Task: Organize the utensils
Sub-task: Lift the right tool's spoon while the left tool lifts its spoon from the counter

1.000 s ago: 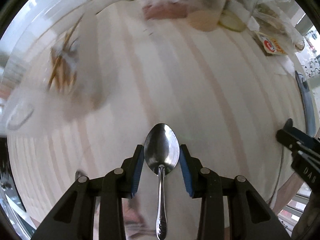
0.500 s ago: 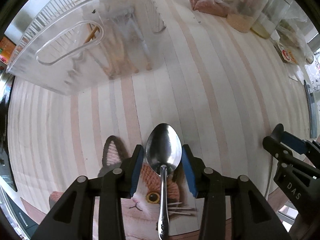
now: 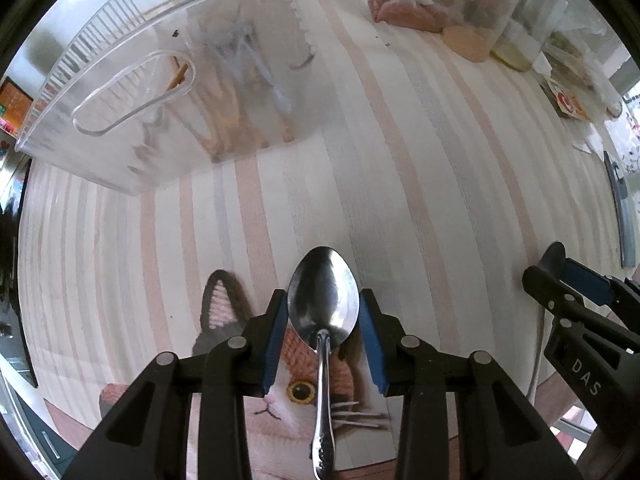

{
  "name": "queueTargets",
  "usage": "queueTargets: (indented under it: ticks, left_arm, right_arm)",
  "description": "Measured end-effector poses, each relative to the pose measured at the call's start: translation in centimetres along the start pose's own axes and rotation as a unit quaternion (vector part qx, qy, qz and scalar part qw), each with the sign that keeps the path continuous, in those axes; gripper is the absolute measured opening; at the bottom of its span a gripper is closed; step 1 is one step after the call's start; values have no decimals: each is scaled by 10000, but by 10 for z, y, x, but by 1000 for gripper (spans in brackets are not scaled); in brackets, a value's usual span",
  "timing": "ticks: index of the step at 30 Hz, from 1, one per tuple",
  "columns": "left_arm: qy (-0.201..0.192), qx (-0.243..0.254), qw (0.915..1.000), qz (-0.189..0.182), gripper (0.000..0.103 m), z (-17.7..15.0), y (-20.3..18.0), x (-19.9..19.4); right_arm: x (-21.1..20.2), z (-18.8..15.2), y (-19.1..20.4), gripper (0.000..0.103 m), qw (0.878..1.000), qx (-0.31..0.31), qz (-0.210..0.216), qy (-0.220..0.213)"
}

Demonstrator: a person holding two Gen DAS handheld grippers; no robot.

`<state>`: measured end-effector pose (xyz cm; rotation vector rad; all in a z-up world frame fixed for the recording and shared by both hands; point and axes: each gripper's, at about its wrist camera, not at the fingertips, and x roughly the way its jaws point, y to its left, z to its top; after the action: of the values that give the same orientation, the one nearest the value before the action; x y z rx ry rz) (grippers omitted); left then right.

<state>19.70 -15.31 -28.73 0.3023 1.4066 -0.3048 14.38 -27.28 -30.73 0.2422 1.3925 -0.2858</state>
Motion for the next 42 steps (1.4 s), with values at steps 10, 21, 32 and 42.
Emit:
queueTargets:
  ticks: [10, 21, 32, 42]
  left_arm:
    - [-413, 85, 9991, -103, 32, -2, -7, -35]
    - [-1098, 56, 9937, -220, 32, 11, -13, -89]
    - [-1800, -99, 9832, -268, 32, 31, -3, -150]
    - [-2167, -482, 9748, -238, 32, 69, 38, -192]
  right_arm:
    - [-21, -9, -15, 44, 9988, 268, 285, -305]
    - [-72, -4, -23, 44, 9947, 229, 248, -968]
    - [-120, 12, -21, 43, 9859, 128, 334, -1637]
    - [-173, 52, -3, 44, 9739, 66, 766, -2136]
